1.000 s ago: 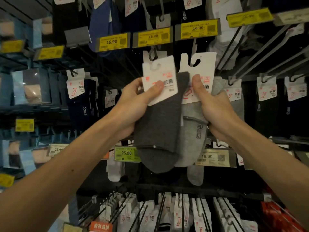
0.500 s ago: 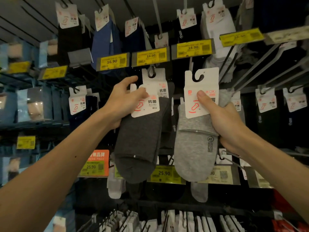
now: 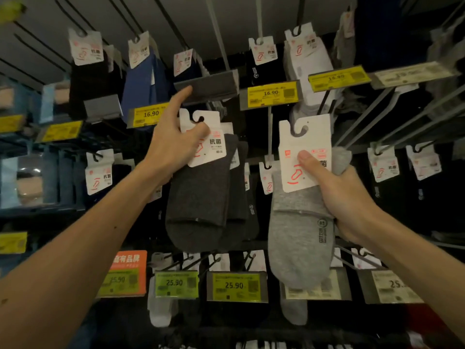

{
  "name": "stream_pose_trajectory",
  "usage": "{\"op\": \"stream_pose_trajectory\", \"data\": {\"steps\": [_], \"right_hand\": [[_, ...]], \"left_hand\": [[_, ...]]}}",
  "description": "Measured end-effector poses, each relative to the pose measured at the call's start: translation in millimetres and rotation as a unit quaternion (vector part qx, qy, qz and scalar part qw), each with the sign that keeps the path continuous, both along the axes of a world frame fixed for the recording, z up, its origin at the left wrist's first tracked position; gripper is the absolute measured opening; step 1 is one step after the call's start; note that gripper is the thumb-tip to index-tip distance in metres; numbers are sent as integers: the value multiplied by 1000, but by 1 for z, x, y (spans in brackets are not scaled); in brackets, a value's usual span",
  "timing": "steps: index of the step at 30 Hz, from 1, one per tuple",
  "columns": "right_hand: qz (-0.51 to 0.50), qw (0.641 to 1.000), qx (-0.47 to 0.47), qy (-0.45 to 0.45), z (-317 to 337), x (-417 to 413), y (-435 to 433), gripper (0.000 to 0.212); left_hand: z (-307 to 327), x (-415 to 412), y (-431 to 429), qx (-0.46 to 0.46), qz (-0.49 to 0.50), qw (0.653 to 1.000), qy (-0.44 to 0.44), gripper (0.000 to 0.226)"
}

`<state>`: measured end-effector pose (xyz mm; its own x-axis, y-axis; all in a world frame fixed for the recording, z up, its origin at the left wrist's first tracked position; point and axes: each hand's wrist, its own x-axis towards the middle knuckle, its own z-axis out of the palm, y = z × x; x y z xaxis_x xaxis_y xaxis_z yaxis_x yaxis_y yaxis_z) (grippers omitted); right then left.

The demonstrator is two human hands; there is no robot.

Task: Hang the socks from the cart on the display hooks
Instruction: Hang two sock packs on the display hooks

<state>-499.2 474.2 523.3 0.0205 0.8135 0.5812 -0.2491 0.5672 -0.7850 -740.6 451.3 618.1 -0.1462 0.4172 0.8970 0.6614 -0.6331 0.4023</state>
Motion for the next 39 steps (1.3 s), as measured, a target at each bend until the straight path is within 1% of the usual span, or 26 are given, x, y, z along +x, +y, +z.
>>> {"op": "stream_pose_trajectory", "data": {"steps": [3,4,8,13,17,20,24,26,28,30,32,34,36,37,39], "right_hand": [[-38,999,3,12,1,14,6,17],[-41,999,1,9,0,18,7,15],[-43,999,-7,1,-6,25,11,27],[-36,999,-4,-36,-10,23,8,30],[-14,998,13,-55,-11,17,3,25],[-3,997,33,-73,-12,15,-1,16],[-3,996,31,-78,-15,18,-2,20],[-2,997,26,-78,-16,19,-2,23],[6,997,31,-75,-17,20,-3,19],[13,997,32,-72,-18,21,-4,18],[13,997,27,-74,-20,21,-4,21],[21,997,14,-70,-23,20,-1,27],[41,997,-9,-59,-26,17,1,38],[53,997,-19,-56,-28,14,2,39],[73,995,-26,-62,-30,6,3,19]], "left_hand": [[11,-4,7,7,19,999,30,68],[12,-5,11,8,18,999,34,68],[9,-3,24,3,-22,1000,12,71],[5,3,33,-6,-22,1000,14,82],[2,0,35,-14,-19,999,32,85],[1,-2,36,-22,-17,999,41,87],[-3,-2,35,-28,-19,999,33,88],[-6,0,35,-26,-4,999,31,89],[-9,3,35,-14,31,999,33,91],[-15,3,37,15,78,996,42,95],[-28,4,40,53,96,993,40,97],[-52,7,44,80,100,991,37,91],[-81,13,49,76,131,986,62,76],[-92,15,53,66,148,984,79,68],[-101,15,63,37,157,983,86,59]]}}
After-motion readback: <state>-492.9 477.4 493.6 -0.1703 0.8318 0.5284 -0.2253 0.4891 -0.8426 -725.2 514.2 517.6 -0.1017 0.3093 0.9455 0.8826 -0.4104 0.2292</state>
